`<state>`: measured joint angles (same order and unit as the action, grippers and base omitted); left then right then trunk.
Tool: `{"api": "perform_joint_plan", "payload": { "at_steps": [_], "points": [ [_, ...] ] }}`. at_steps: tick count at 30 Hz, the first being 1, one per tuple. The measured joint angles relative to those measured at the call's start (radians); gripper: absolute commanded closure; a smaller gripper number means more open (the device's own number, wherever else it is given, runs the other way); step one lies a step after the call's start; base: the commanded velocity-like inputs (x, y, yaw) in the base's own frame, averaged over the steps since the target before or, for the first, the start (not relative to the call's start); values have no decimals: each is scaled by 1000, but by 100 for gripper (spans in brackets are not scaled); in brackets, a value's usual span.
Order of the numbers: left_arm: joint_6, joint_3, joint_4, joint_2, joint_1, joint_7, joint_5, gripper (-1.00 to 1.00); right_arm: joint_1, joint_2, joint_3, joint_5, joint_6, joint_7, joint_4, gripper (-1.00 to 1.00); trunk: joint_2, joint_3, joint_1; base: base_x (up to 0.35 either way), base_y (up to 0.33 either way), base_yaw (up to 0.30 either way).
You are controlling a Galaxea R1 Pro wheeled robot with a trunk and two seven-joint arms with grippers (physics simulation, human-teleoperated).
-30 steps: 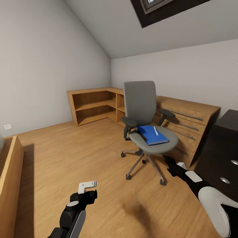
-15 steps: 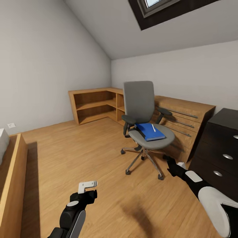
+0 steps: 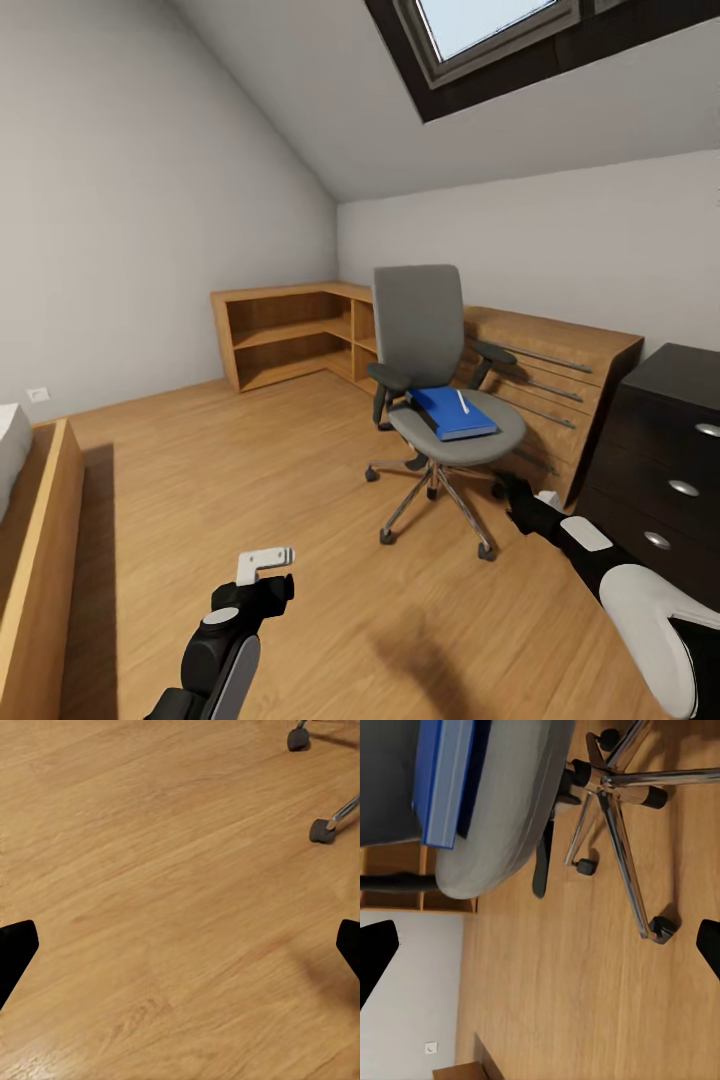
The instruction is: In the bedroom, organize the workspace by keeping the computer under the desk, ensuring the monitor is on the desk, placing the keyboard on the desk next to the monitor, placing the mouse on the desk next to the keyboard, moving the folder from the swivel chair onto the desk next to the mouse, stacking the notebook on top of the folder with the pen on top of the notebook, and positioning the swivel chair next to the desk.
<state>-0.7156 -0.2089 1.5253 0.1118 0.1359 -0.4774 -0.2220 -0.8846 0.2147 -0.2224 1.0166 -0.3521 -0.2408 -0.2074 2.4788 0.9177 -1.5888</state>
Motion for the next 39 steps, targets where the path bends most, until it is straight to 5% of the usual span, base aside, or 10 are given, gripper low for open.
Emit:
{"api": "perform_joint_plan", "payload": {
  "at_steps": [10,28,39],
  "points": [
    [0,1,3,0,0,-1,1,-100,0,0,0,0,0,0,0,-100,-70,-31,38,-13,0,0],
    [0,2,3,0,0,1,1,-100,0,0,0,0,0,1,0,-100,-196,-88,107,-302,0,0],
    [0,5,3,0,0,1,1,-100,0,0,0,0,0,4,0,-100,-273,-112,150,-55,0,0]
  ]
}}
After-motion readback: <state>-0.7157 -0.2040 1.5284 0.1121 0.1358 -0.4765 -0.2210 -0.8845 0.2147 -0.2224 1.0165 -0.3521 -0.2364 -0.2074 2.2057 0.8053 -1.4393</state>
